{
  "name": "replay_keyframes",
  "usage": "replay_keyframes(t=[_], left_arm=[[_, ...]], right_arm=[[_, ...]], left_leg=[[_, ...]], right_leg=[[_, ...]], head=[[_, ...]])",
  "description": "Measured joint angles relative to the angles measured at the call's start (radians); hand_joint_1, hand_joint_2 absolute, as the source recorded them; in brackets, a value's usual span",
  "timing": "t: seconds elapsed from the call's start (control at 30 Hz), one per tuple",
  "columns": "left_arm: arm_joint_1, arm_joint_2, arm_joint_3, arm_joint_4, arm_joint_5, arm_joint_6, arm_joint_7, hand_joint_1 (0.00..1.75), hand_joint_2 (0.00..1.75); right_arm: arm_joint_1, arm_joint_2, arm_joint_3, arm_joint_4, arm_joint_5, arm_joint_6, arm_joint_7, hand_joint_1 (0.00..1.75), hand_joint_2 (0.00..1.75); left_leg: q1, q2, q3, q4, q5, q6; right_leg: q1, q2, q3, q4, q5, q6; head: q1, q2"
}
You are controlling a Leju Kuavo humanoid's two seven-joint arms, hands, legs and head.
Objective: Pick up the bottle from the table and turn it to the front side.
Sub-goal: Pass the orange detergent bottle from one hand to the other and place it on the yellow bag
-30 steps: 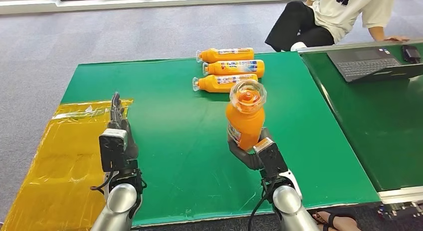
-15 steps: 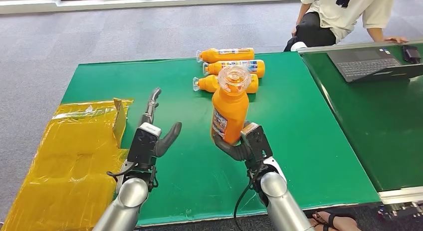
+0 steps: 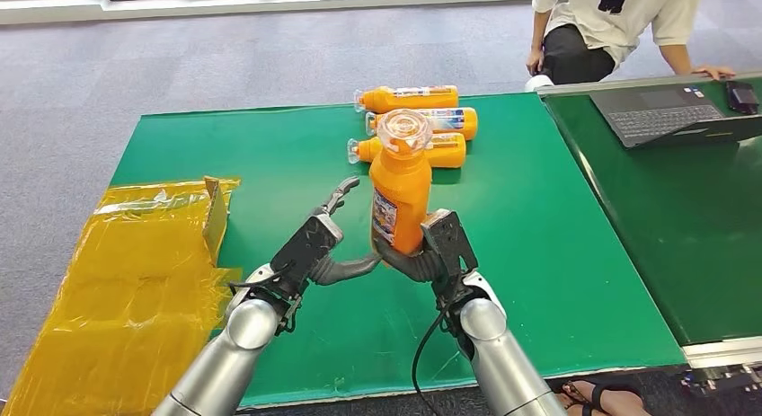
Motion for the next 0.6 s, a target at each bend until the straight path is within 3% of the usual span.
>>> replay_keyframes(t=[0.1, 0.23, 0.6], left_arm=[[-0.053, 0.000, -0.020, 0.032, 0.017, -0.066, -0.001, 0.00, 1.75], [-0.097, 0.000, -0.036, 0.060, 0.021, -0.081, -0.002, 0.00, 1.75], [-0.118, 0.000, -0.044, 0.095, 0.022, -0.081, -0.002, 0.00, 1.75]], right_arm=[[0.003, 0.000, -0.001, 0.018, -0.019, 0.009, 0.000, 1.75, 1.75], [0.008, -0.001, -0.002, 0.035, -0.029, 0.016, -0.003, 1.75, 1.75], [0.012, -0.002, -0.004, 0.049, -0.029, 0.016, -0.003, 1.75, 1.75]], left_leg=[[0.000, 0.000, 0.000, 0.000, 0.000, 0.000], [0.000, 0.000, 0.000, 0.000, 0.000, 0.000], [0.000, 0.000, 0.000, 0.000, 0.000, 0.000]], right_leg=[[0.000, 0.000, 0.000, 0.000, 0.001, 0.000], [0.000, 0.001, 0.000, 0.000, 0.001, 0.000], [0.000, 0.001, -0.001, 0.000, 0.001, 0.000]], head=[[0.000, 0.000], [0.000, 0.000], [0.000, 0.000]])
